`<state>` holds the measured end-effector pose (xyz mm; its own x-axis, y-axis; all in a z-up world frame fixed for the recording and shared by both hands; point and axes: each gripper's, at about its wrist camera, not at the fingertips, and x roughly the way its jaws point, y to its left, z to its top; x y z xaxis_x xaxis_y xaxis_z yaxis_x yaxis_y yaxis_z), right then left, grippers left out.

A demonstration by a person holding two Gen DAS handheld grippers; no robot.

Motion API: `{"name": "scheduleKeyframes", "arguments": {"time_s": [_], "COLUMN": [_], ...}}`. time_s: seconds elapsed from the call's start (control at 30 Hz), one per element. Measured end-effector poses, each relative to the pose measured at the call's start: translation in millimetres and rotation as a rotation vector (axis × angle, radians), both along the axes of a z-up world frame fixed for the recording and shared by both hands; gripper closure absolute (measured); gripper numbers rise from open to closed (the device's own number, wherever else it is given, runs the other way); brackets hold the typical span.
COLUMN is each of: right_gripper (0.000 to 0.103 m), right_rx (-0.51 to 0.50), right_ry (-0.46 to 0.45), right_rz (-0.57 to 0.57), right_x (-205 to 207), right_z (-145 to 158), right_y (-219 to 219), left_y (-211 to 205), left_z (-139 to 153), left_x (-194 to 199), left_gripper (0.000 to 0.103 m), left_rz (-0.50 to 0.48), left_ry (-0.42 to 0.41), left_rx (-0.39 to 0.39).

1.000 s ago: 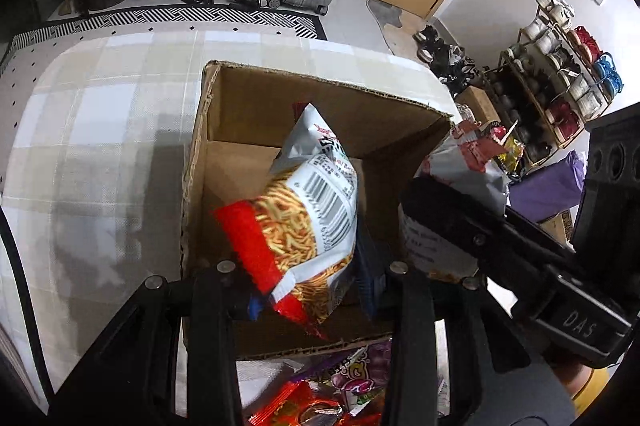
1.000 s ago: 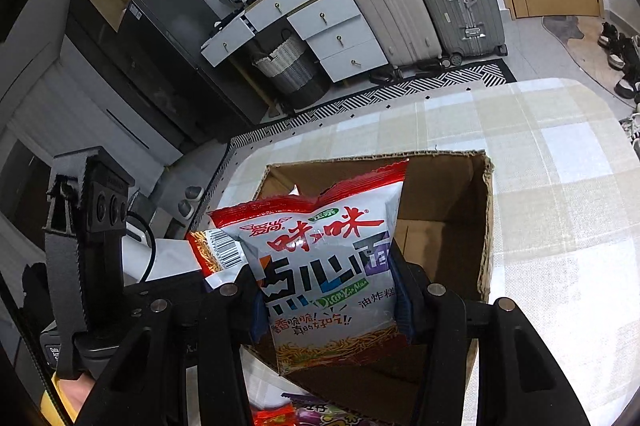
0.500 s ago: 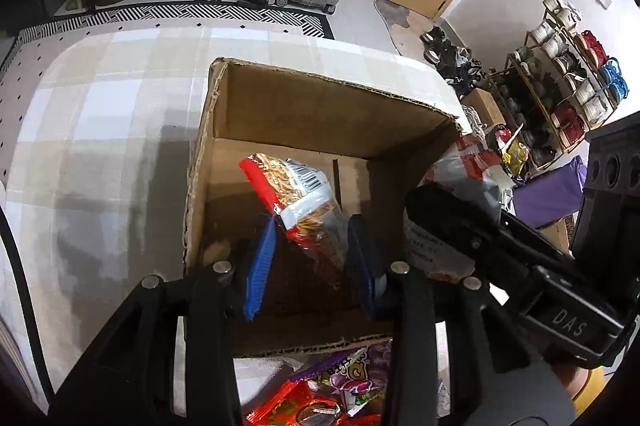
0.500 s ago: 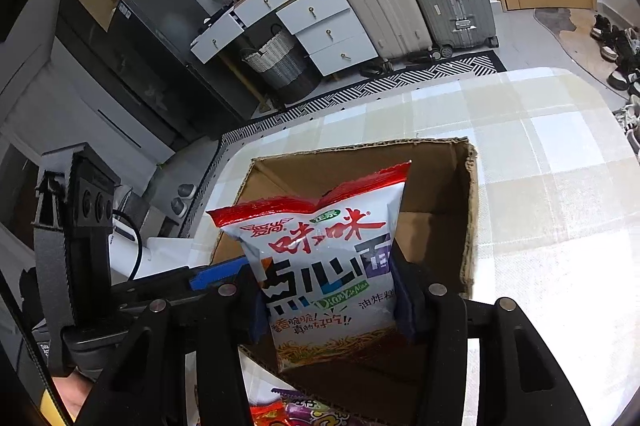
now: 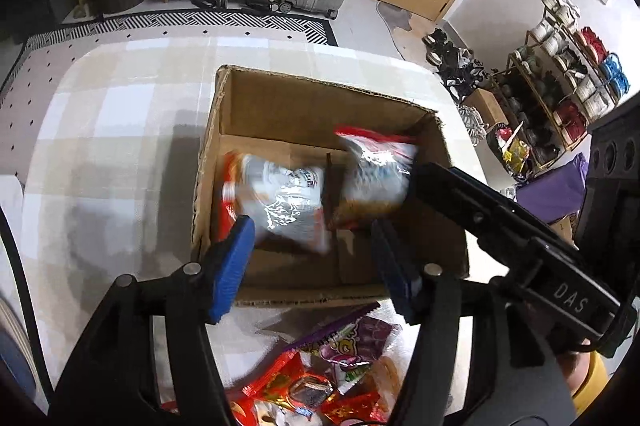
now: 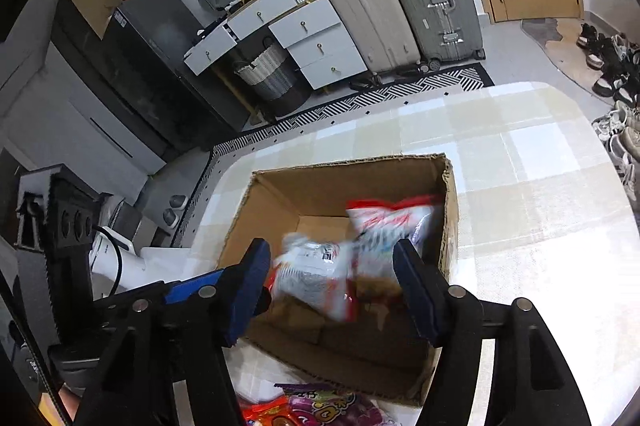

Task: Organize snacks
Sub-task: 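Open both grippers to drop the noodle bags into the box, then withdraw both tools back toward the remaining snack pile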

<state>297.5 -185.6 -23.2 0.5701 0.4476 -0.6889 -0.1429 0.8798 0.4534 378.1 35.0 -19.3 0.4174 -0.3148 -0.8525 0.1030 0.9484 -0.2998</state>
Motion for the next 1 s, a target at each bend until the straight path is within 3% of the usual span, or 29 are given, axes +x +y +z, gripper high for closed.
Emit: {"name": "scheduleKeyframes", "arguments": {"time_s": [0.2, 0.5, 0.63, 0.77, 1.0], "right_gripper": [0.037, 0.037, 0.037, 0.034, 0.033], "right_rx": [-0.012, -0.049, -0.049, -0.049, -0.1], "right_ry": [-0.039, -0.124, -0.163, -0.199, -0.284], "right_rz": [0.011, 0.029, 0.029, 0.021, 0.015], "right_x": [-22, -86, -123, -162, -235], "right_z": [19, 60, 79, 97, 121], "right_y": [-5, -10, -12, -15, -15], "left_y": [3, 3, 1, 0, -6], "left_z": [13, 50, 80, 110, 155], "left_x": [-24, -96, -142, -187, -277], "left_gripper": [0.043, 0.036, 0.026, 0.025, 0.022], "left_rz": [0.023, 0.035, 0.041, 0.042, 0.058], "left_ry": [-0.006, -0.066, -0.138, -0.214, -0.363], "left_rx": [0.009, 0.03, 0.032, 0.052, 0.153]}}
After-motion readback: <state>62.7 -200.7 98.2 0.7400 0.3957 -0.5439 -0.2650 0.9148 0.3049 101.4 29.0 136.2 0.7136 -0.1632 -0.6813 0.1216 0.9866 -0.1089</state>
